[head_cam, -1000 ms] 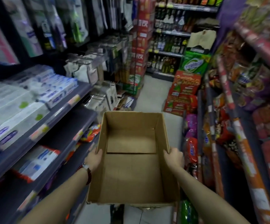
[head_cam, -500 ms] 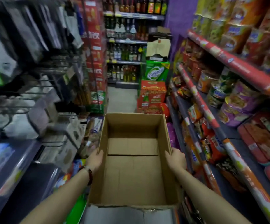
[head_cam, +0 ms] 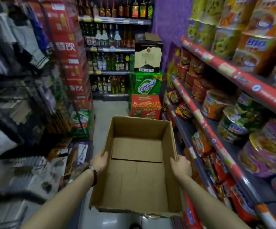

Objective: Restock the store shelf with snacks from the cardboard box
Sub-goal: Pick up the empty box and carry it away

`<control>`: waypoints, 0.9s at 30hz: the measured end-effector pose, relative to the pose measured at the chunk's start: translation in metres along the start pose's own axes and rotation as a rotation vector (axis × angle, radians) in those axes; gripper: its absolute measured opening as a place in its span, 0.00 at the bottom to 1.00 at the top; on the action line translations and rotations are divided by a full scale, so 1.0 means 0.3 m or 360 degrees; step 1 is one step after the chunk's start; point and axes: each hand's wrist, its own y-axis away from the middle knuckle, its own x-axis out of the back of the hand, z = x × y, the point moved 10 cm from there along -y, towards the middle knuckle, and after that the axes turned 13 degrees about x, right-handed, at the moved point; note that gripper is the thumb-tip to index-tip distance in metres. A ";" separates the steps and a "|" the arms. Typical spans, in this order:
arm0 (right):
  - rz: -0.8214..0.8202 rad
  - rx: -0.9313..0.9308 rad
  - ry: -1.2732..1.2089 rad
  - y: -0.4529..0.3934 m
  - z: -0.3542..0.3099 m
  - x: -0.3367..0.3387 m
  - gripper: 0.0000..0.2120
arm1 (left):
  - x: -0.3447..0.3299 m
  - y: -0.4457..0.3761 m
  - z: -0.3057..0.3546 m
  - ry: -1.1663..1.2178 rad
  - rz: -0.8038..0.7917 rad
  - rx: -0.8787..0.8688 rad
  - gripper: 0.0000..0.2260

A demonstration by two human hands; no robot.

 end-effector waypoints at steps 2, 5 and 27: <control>-0.0009 0.0020 -0.0001 -0.150 -0.043 0.004 0.12 | 0.004 -0.073 0.108 0.0019 0.0008 0.0019 0.25; -0.0007 0.0079 0.0017 -0.352 -0.114 0.023 0.12 | -0.001 -0.163 0.253 0.0032 0.0026 0.0020 0.26; 0.0025 -0.0132 0.0052 -1.586 -0.386 -0.100 0.15 | -0.135 -1.141 1.148 0.0135 -0.0161 0.0063 0.24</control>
